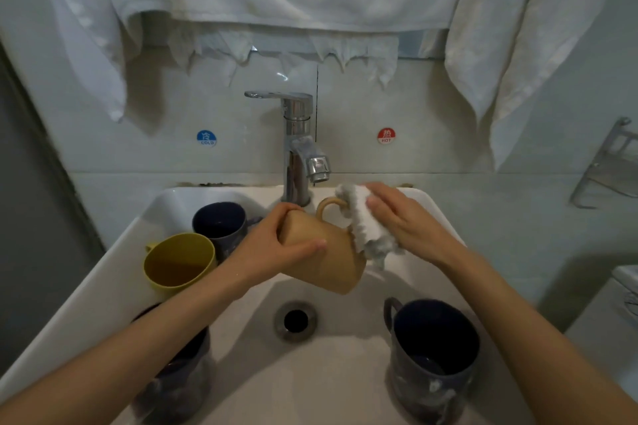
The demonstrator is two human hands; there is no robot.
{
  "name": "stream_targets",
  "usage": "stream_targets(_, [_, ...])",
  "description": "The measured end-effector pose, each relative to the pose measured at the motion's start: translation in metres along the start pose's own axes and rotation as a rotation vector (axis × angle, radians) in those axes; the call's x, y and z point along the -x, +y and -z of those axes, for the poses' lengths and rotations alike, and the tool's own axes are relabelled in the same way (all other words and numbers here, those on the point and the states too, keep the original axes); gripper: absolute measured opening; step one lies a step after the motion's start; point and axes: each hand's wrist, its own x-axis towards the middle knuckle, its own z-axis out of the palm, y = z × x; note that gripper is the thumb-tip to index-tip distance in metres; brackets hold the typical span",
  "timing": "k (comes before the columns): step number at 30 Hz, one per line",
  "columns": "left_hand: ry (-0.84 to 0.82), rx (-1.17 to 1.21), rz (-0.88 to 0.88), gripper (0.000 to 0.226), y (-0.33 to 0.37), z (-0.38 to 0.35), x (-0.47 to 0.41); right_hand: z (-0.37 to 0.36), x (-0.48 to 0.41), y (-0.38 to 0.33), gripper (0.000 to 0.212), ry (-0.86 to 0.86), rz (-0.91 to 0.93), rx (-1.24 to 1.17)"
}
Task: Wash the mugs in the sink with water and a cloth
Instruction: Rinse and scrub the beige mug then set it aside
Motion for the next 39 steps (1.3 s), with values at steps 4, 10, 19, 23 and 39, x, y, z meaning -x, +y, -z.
stream_targets(4, [-0.017, 0.046, -0.018, 0.054, -0.003, -0.003, 0.003, -0.015, -0.001, 0.004, 0.073, -0.033, 0.107, 0.185])
stream_targets(10, [-0.029, 0.031, -0.073, 0.06, 0.001, -0.005, 0.01, -0.022, -0.001, -0.005, 0.046, 0.034, 0.034, 0.105])
stream_targets(19, [-0.172, 0.336, 0.261, 0.082, 0.008, -0.004, 0.01, -0.018, -0.001, -0.016, 0.038, 0.126, 0.046, 0.185])
stream_targets(23, [-0.114, 0.399, 0.241, 0.066, 0.01, 0.0, 0.01, -0.012, 0.004, -0.015, 0.039, 0.125, 0.12, 0.04])
stream_targets(39, [-0.045, -0.072, -0.099, 0.082, 0.007, -0.003, 0.014, -0.045, 0.001, -0.03, 0.048, 0.058, 0.268, 0.167])
